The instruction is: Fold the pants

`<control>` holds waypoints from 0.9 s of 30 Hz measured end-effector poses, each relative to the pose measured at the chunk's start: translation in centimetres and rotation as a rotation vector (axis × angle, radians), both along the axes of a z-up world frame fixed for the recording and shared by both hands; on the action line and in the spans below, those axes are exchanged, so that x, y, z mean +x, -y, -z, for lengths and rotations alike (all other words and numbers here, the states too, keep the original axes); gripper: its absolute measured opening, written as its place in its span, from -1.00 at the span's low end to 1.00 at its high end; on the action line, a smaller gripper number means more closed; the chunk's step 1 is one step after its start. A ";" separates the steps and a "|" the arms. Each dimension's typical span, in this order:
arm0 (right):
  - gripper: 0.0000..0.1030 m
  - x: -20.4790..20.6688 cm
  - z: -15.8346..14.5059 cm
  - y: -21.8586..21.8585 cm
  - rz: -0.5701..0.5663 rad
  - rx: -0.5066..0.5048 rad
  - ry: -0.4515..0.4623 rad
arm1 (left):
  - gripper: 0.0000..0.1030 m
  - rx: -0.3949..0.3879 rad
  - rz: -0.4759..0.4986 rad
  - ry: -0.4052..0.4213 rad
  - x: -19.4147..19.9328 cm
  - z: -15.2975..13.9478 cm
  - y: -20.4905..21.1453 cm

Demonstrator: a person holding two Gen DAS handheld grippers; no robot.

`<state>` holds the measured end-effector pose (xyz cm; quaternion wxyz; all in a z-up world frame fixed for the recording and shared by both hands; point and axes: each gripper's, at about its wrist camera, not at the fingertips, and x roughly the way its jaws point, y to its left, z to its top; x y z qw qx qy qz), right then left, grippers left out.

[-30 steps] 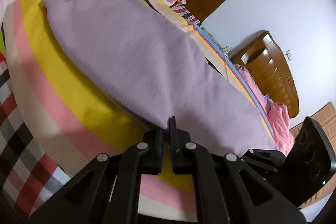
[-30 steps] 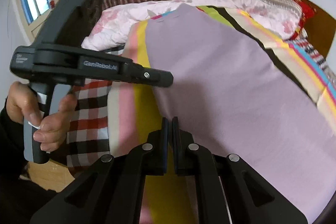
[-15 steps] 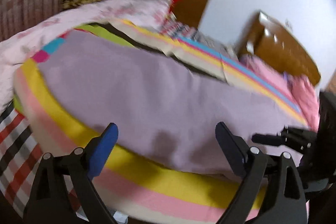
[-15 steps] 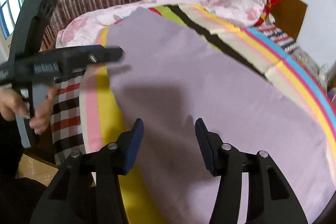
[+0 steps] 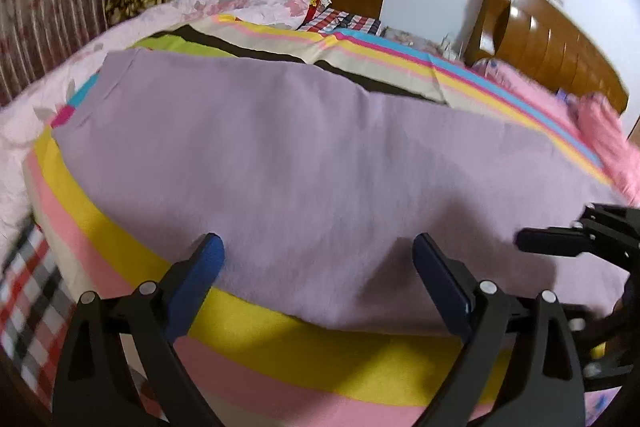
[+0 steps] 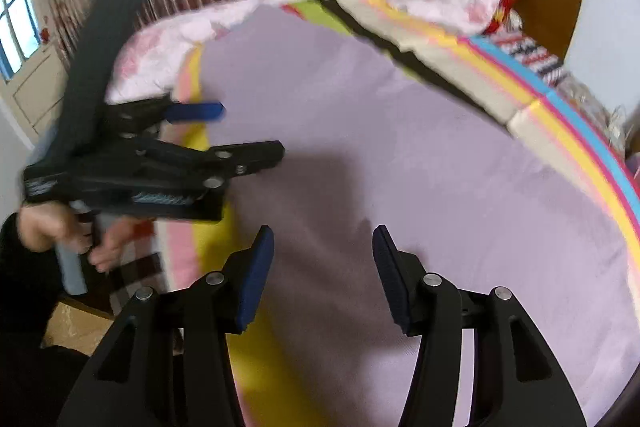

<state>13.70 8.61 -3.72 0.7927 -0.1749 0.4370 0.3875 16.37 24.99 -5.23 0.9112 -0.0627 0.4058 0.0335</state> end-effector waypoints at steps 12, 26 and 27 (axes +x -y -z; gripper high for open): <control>0.47 6.9 -0.7 5.8 0.119 -0.042 0.066 | 0.91 0.033 0.090 -0.060 10.3 -3.4 -0.9; 0.62 11.2 2.0 21.7 0.516 -0.053 0.000 | 0.97 0.081 -0.017 -0.095 17.0 0.6 -4.5; 0.63 10.0 1.4 21.7 0.502 -0.024 0.002 | 0.97 0.085 -0.015 -0.094 17.1 0.6 -4.4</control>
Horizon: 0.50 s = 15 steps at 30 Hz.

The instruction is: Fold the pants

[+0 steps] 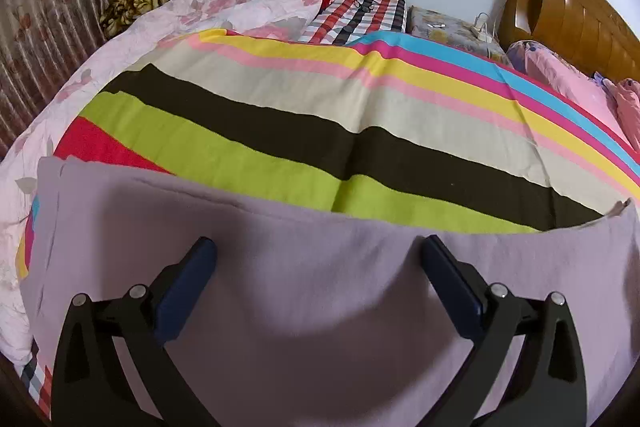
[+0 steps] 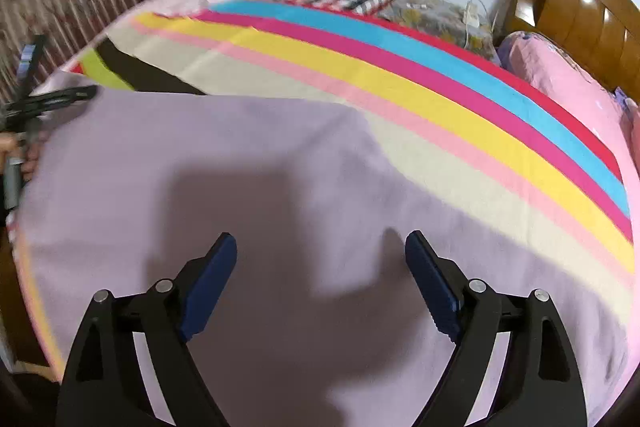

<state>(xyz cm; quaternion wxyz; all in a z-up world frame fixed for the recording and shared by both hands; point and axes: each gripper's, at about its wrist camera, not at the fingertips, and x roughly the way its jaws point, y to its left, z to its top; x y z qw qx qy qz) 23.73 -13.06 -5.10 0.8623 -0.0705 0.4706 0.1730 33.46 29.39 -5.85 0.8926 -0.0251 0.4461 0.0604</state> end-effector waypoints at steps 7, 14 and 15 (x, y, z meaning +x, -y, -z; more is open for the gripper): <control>0.75 -6.3 1.5 -2.6 -0.204 -0.080 0.010 | 0.97 -0.046 0.043 -0.006 0.6 -0.1 -0.8; 0.75 -8.9 -0.7 4.3 -0.034 -0.053 0.052 | 0.96 0.191 0.003 0.215 -6.1 -6.5 9.9; 0.75 -9.2 -0.9 5.4 -0.013 -0.045 0.057 | 0.97 0.158 0.089 0.269 -7.7 -7.5 13.3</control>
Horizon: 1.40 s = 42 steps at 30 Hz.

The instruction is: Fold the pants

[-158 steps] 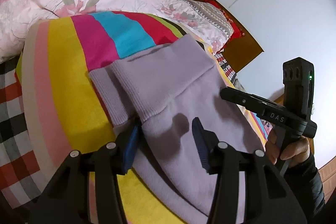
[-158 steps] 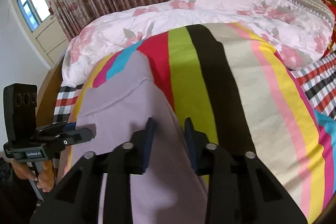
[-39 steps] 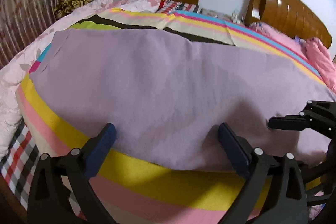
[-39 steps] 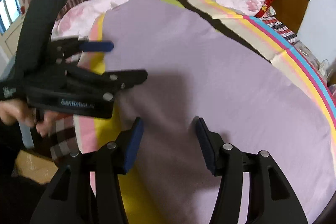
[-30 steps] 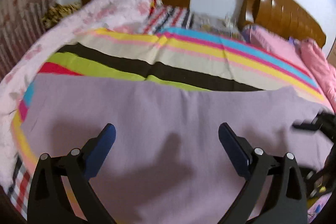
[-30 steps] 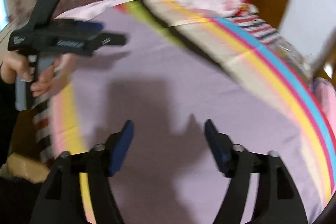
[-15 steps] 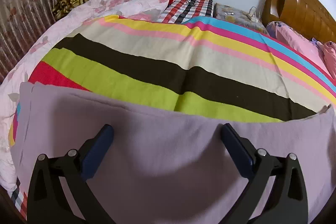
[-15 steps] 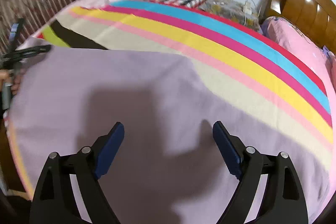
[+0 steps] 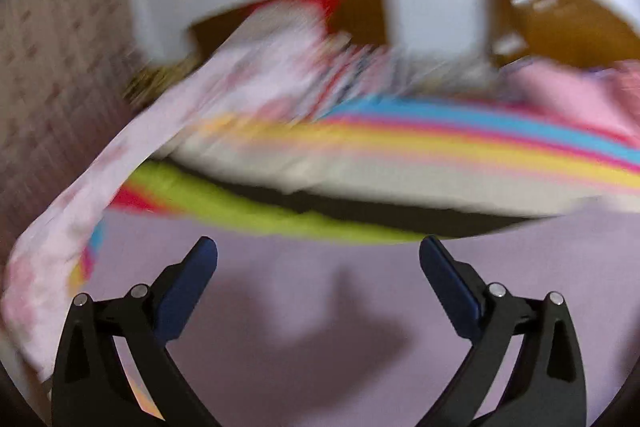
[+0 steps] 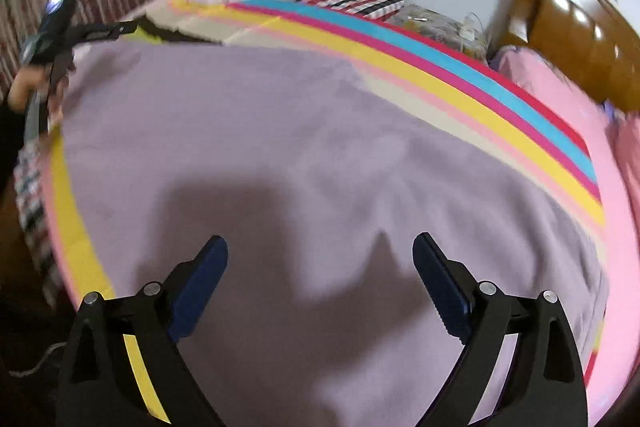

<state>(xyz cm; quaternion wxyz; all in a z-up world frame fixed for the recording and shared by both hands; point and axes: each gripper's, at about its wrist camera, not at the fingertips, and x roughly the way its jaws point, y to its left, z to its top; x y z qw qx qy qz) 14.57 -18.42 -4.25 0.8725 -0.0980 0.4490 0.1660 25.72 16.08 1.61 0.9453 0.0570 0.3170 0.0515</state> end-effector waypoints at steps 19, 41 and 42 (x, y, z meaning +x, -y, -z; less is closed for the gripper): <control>0.78 -2.1 -1.8 7.2 0.124 0.005 0.023 | 0.97 -0.057 0.430 -0.335 -2.9 7.4 16.3; 0.86 9.4 0.9 -1.5 0.068 -0.118 -0.042 | 0.97 -0.065 0.448 -0.332 -2.3 7.2 15.4; 0.85 10.3 1.4 -2.0 0.053 -0.110 -0.061 | 0.97 -0.066 0.448 -0.330 -2.3 7.2 15.4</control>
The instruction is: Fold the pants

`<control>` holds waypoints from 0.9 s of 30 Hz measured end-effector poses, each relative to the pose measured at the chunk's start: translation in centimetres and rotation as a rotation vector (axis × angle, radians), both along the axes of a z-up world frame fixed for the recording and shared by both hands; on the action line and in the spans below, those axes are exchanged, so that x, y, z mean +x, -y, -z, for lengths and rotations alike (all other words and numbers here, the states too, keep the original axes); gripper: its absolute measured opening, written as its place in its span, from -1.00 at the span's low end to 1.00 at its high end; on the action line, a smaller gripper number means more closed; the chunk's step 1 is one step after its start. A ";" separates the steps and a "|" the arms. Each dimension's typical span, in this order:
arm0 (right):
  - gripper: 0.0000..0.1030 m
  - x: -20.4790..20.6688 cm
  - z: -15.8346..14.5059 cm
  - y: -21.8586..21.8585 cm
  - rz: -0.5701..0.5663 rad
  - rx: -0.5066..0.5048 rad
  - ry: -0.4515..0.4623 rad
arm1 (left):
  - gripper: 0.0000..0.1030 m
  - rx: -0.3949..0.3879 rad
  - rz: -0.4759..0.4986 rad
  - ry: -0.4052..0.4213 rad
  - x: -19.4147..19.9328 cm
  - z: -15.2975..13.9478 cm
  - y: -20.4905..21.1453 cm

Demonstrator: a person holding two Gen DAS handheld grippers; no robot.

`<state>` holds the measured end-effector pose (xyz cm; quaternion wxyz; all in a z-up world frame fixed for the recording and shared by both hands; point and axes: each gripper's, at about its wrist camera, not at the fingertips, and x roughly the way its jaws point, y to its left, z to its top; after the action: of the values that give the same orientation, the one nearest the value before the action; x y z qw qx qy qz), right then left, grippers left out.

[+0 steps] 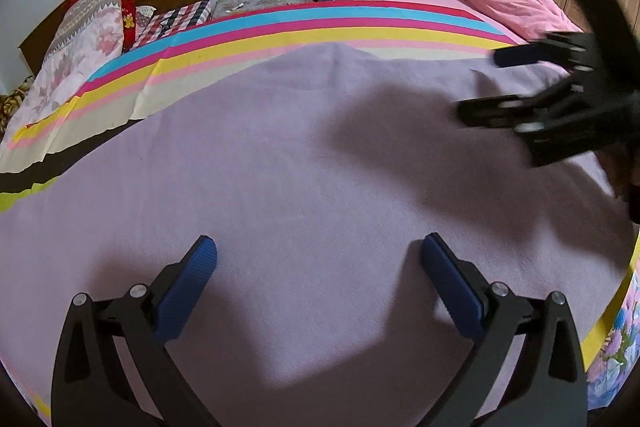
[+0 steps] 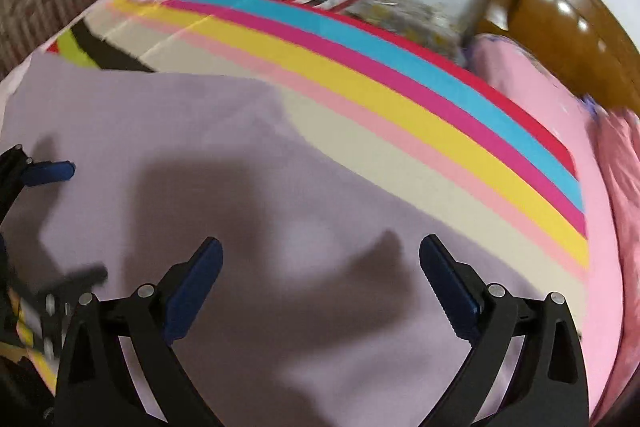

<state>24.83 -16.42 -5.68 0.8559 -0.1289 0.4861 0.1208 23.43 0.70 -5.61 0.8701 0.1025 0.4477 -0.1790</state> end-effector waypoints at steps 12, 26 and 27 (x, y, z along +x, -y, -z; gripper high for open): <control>0.91 -2.1 -2.3 -0.1 0.097 0.123 0.082 | 0.96 -0.242 -0.120 0.109 -2.6 -4.2 -7.5; 0.91 -4.5 -3.2 -24.8 -0.549 0.184 0.029 | 0.96 -0.374 -0.758 0.194 -7.7 -4.5 -34.0; 0.91 -3.8 -2.7 -25.7 -0.544 0.199 -0.001 | 0.96 -0.349 -0.745 0.181 -7.0 -4.3 -34.3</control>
<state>20.99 9.30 -2.96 0.8003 -0.1700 0.4197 0.3930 16.44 35.04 -1.36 0.9156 -0.1998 0.3387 0.0843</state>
